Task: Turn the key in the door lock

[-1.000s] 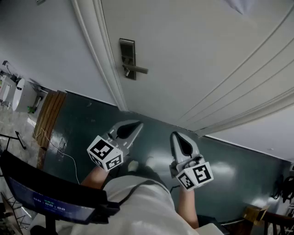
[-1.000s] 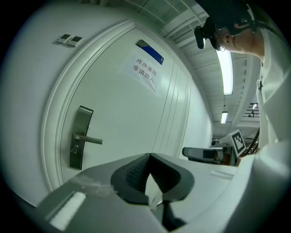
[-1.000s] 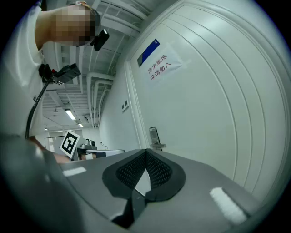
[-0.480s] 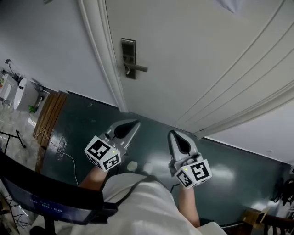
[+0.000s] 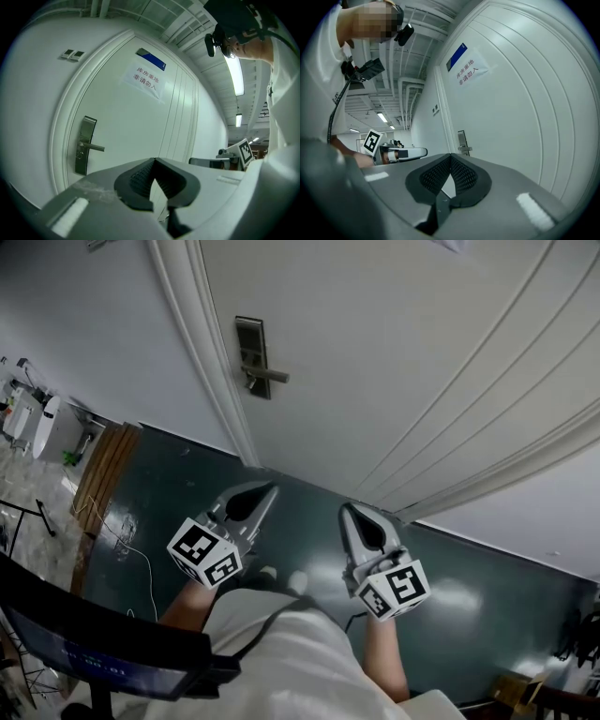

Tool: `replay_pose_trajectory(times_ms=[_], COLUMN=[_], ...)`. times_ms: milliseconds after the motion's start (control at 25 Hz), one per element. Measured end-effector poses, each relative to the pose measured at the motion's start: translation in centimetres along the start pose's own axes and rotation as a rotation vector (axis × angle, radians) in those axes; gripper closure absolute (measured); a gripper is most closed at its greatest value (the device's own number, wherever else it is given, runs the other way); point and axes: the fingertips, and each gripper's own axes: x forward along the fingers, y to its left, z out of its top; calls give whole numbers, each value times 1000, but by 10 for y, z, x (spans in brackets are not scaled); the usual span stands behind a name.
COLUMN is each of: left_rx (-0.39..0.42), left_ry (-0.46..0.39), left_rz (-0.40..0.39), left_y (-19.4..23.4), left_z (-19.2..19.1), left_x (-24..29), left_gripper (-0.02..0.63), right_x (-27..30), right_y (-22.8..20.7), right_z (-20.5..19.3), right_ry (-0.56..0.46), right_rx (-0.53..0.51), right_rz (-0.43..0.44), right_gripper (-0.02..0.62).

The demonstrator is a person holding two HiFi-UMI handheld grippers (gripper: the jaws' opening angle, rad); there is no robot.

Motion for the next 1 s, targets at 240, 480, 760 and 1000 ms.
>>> replay_pose_trajectory(times_ms=[240,480,760,1000], left_rx=[3,15,15,21], left_ry=[5,-8,-8,-27], left_rz=[34,75,96,91], left_y=[-5,5,33,64], left_z=[-5,-2,-3,5], left_x=[0,3,11,27], left_gripper=[600,600,600,600], right_x=[-10,-6,18,52], right_y=[-8,-14,-22,-31], right_z=[-4,-6,-4,4], right_ry=[10,15,27,36], right_rx=[24,15,3,-12], right_rz=[12,15,16,18], right_gripper=[589,589,589,589])
